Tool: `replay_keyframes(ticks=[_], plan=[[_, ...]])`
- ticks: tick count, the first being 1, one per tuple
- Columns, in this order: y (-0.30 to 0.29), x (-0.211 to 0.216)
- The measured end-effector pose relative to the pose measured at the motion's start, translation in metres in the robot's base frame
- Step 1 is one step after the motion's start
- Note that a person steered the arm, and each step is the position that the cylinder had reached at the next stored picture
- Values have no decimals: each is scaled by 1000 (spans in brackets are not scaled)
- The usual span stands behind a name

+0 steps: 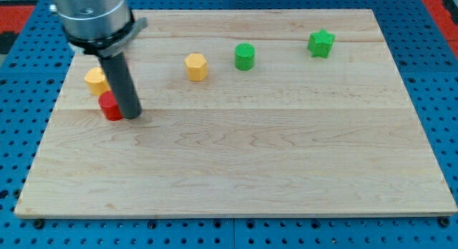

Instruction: Slide the yellow hexagon towards the red circle

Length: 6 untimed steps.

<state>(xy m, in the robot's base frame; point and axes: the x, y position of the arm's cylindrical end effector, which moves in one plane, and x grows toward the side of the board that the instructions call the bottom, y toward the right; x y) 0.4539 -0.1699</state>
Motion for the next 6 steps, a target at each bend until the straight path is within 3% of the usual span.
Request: replay_keyframes(ticks=[1, 2, 3, 4, 6], plan=[[-28, 0], [44, -12], [139, -68], [201, -84], [279, -140]])
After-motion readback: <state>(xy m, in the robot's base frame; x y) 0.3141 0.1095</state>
